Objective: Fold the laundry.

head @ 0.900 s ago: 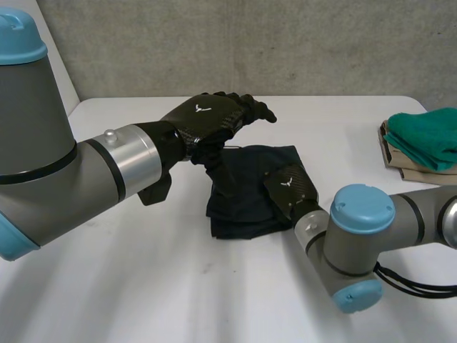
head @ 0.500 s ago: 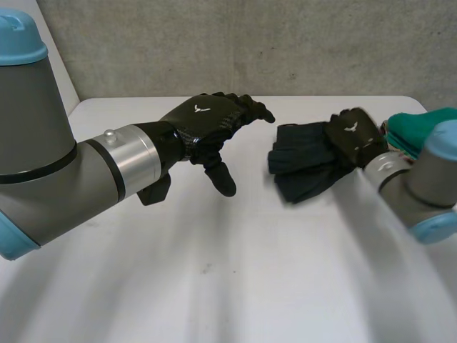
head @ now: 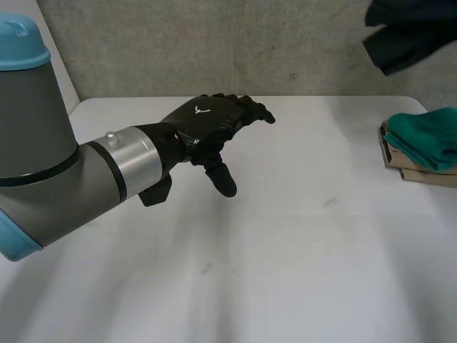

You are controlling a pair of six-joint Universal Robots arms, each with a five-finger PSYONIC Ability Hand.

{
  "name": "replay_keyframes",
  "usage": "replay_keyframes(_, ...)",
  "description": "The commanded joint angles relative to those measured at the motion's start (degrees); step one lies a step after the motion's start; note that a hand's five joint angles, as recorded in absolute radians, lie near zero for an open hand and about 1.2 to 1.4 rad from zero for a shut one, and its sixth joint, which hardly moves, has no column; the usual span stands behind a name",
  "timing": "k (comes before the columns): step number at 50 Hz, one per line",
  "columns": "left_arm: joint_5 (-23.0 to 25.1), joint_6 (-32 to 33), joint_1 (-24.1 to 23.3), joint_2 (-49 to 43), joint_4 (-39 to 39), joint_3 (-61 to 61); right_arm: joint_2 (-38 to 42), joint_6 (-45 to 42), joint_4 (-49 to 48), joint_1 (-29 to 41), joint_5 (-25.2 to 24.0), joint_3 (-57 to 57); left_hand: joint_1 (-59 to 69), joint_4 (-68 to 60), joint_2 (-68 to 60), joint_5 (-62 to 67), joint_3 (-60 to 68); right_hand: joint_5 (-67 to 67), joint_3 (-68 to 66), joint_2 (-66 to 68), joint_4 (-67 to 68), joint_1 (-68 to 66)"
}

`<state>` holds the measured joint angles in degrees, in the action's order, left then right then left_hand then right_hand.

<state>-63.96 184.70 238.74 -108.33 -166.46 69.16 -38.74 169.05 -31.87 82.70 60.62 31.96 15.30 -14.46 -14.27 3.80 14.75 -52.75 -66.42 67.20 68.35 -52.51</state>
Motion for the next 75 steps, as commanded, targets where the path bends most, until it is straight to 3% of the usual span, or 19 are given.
replay_keyframes(1, -0.02, -0.13, -0.03, -0.39, -1.4, 0.8, 7.87, -0.74, 1.99, -7.02, -12.6, 0.21, -1.89, 1.05, 0.86, -0.39, -1.33, -17.25, -13.58, 12.8, 11.65, -27.49)
replay_keyframes(11, -0.02, -0.13, -0.29, -1.1, -1.93, 1.24, 12.2, -0.92, 2.52, -15.99, -19.57, 5.74, -1.72, 0.88, 0.69, -0.23, -1.17, -17.25, -13.58, 12.8, 11.65, -27.49)
replay_keyframes(17, -0.02, -1.0, -0.29, -1.19, -2.02, 1.15, 10.97, -1.09, 2.25, -18.37, -26.5, 9.78, -1.72, 0.88, 0.69, -0.23, -1.17, -17.25, -13.58, 12.8, 11.65, -27.49)
replay_keyframes(35, -0.02, -2.5, -0.03, -1.01, -2.37, 1.07, 7.54, -0.48, 2.6, -24.43, -35.66, 13.66, -1.72, 0.88, 0.69, -0.23, -1.17, -16.64, -12.97, 12.19, 11.04, -26.88)
replay_keyframes(36, -0.02, -2.5, -0.11, -1.01, -2.37, 1.07, 7.11, -0.39, 3.13, -24.69, -35.31, 14.01, -1.72, 0.88, 0.69, -0.23, -1.17, 16.67, 20.34, -21.12, -22.27, 6.43)
replay_keyframes(37, -0.02, -2.59, -0.03, -1.01, -2.37, 0.98, 6.58, -0.39, 3.65, -24.78, -34.96, 14.27, -1.72, 0.88, 0.69, -0.23, -1.17, 39.65, 43.32, -44.1, -45.25, 29.41)
replay_keyframes(38, -0.02, -2.59, -0.03, -1.01, -2.37, 0.89, 5.79, -0.3, 4.53, -24.87, -34.17, 14.53, -1.72, 0.88, 0.69, -0.23, -1.17, 52.75, 56.42, -57.2, -58.35, 42.51)
replay_keyframes(46, -0.02, -2.67, -0.03, -0.66, -2.37, 0.8, -4.05, -3.9, 16.75, -24.26, -18.97, 14.27, -1.72, 0.88, 0.69, -0.23, -1.17, 52.75, 56.42, -57.2, -58.35, 42.51)
replay_keyframes(50, -0.02, -3.2, 0.06, -0.31, -2.37, 0.8, -9.5, -10.83, 18.86, -22.95, -11.16, 14.45, -1.72, 0.88, 0.69, -0.23, -1.17, 52.75, 56.42, -57.2, -58.35, 42.51)
replay_keyframes(55, -0.11, -3.29, 0.06, 0.66, -2.46, 0.71, -15.83, -20.07, 21.85, -11.97, 4.49, 14.19, -1.55, 0.71, 0.53, -0.06, -1.0, 52.75, 56.42, -57.2, -58.35, 42.51)
replay_keyframes(56, -0.11, -3.29, 0.06, 0.83, -2.46, 0.71, -17.84, -22.17, 22.55, -8.38, 9.9, 14.27, -1.55, 0.71, 0.53, -0.06, -1.0, 52.75, 56.42, -57.2, -58.35, 42.51)
replay_keyframes(60, -1.86, -3.55, 0.5, 1.98, -3.34, 0.71, -21.72, -23.42, 23.34, 0.49, 19.59, 16.81, -1.55, 0.71, 0.53, -0.06, -1.0, 52.75, 56.42, -57.2, -58.35, 42.51)
replay_keyframes(64, -7.57, -4.08, 1.47, 2.77, -4.92, 0.8, -25.49, -20.18, 24.22, 11.73, 24.27, 23.65, -1.55, 0.71, 0.53, -0.06, -1.0, 52.75, 56.42, -57.2, -58.35, 42.51)
replay_keyframes(71, -22.15, -3.29, 3.22, 4.09, -12.56, 2.21, -33.15, -11.39, 23.44, 24.95, 27.09, 39.31, -1.89, 1.05, 0.86, -0.39, -1.33, 52.75, 56.42, -57.2, -58.35, 42.51)
replay_keyframes(75, -25.5, -2.5, 5.86, 3.47, -14.94, 2.74, -34.03, -7.52, 22.47, 31.37, 29.99, 44.5, -1.89, 1.05, 0.86, -0.39, -1.33, 52.75, 56.42, -57.2, -58.35, 42.51)
